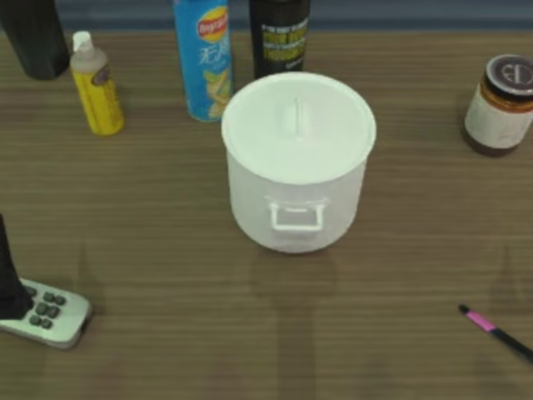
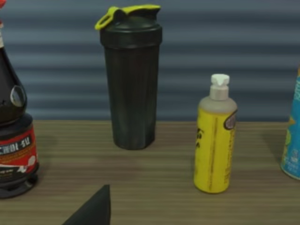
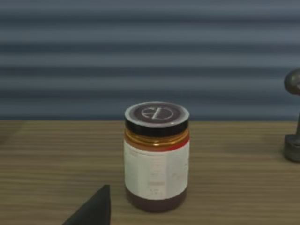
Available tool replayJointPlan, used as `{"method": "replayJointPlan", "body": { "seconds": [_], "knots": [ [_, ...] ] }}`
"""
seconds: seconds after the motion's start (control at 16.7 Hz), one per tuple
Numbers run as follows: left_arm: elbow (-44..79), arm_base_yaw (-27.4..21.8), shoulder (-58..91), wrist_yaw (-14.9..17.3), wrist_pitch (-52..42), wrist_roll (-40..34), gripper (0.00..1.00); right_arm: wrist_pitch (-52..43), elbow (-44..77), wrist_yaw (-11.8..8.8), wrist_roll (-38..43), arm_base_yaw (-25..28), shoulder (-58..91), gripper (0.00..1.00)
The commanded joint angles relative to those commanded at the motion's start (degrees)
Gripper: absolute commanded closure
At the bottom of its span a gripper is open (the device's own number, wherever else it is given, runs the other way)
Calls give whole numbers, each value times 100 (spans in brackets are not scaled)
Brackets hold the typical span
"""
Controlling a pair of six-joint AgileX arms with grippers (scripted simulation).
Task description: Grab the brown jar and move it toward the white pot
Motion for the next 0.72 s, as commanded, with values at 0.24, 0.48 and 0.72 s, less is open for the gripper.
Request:
{"method": "replayJointPlan", "body": {
  "seconds": [0.24, 0.48, 0.72],
  "knots": [
    [0, 0, 0, 0, 0, 0, 0, -142, 104, 5, -20, -11, 158, 0],
    [0, 0, 0, 0, 0, 0, 0, -951, 831, 30, -159, -78, 1137, 0],
    [0, 0, 0, 0, 0, 0, 0, -2146, 2267, 52, -416, -178, 2767, 0]
  ]
}}
